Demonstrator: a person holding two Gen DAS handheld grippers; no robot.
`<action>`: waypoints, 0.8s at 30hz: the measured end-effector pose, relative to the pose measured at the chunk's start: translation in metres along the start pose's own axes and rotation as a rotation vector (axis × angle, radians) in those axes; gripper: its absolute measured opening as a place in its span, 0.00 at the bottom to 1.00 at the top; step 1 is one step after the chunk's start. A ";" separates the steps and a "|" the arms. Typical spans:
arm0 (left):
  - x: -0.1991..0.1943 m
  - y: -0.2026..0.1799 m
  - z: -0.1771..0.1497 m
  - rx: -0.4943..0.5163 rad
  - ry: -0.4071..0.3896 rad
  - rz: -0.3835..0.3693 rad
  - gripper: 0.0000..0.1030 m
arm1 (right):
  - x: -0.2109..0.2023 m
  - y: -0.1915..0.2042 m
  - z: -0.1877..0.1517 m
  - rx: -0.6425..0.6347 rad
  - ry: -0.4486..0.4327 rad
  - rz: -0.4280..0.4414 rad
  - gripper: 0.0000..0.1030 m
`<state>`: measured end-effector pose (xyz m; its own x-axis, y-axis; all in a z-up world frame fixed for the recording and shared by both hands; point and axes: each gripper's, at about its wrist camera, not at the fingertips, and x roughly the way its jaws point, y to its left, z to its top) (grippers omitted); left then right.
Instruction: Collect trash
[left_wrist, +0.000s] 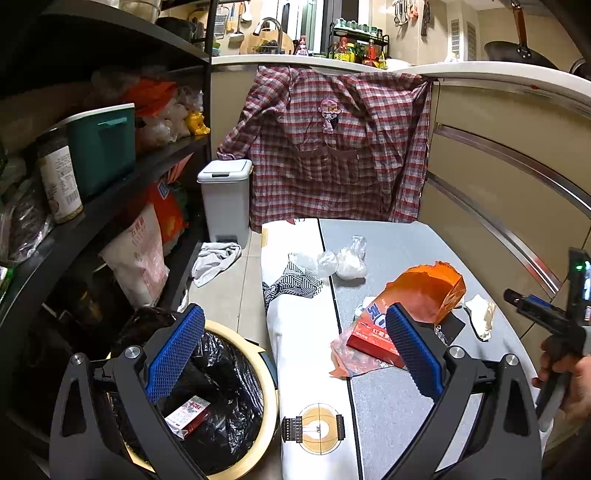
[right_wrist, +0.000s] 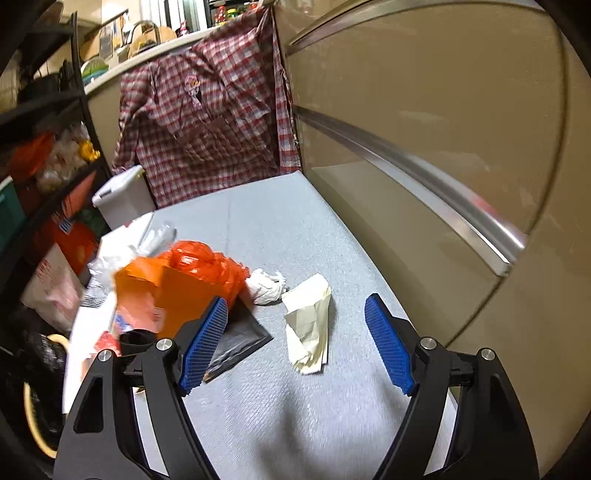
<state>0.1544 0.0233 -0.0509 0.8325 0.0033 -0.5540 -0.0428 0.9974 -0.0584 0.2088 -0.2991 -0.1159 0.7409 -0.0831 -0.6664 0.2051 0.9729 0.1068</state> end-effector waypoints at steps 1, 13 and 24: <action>0.002 -0.002 -0.001 0.006 0.003 0.002 0.92 | 0.006 0.001 0.000 -0.007 -0.004 -0.010 0.71; 0.017 -0.011 -0.005 0.064 0.031 0.023 0.92 | 0.073 -0.009 -0.009 -0.006 0.094 -0.057 0.06; 0.031 -0.037 -0.013 0.111 -0.025 -0.082 0.92 | 0.023 -0.019 0.017 -0.024 -0.007 -0.062 0.03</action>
<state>0.1744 -0.0140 -0.0771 0.8441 -0.0785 -0.5304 0.0862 0.9962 -0.0102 0.2327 -0.3233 -0.1206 0.7318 -0.1446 -0.6660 0.2355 0.9707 0.0480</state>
